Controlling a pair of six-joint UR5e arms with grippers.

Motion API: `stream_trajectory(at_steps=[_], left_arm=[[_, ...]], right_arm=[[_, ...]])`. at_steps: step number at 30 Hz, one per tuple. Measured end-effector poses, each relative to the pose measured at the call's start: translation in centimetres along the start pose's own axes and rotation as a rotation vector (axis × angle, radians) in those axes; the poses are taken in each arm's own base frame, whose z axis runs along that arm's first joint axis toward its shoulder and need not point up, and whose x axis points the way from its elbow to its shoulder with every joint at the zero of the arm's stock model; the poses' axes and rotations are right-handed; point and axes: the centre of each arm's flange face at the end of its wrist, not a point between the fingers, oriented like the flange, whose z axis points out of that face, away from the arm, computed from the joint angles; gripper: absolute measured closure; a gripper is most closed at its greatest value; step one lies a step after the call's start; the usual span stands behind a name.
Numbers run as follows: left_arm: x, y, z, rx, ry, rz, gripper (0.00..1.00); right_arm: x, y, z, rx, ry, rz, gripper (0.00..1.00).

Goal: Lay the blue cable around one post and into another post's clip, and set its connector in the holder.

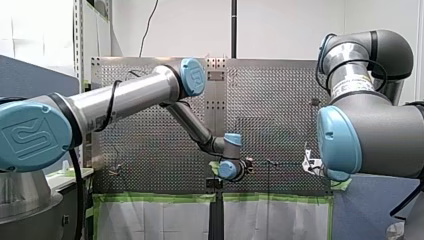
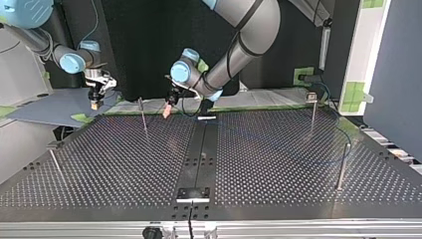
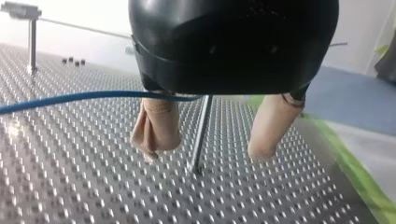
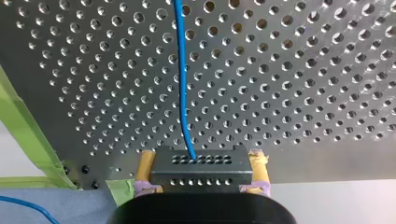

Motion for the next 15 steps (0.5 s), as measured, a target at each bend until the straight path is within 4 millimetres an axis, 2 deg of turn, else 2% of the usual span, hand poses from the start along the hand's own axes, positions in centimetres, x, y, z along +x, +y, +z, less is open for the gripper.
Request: stream_trajectory(at_steps=[8, 15], left_arm=[[-2.0, -1.5, -2.4, 0.079, 0.053, 0.082, 0.0], [-1.4, -2.2, -4.4, 0.107, 0.117, 0.124, 0.0]], right_arm=[[-0.6, -0.1, -0.1, 0.012, -0.016, 0.01, 1.0], [-1.9, 0.1, -0.4, 0.013, -0.034, 0.022, 1.0]])
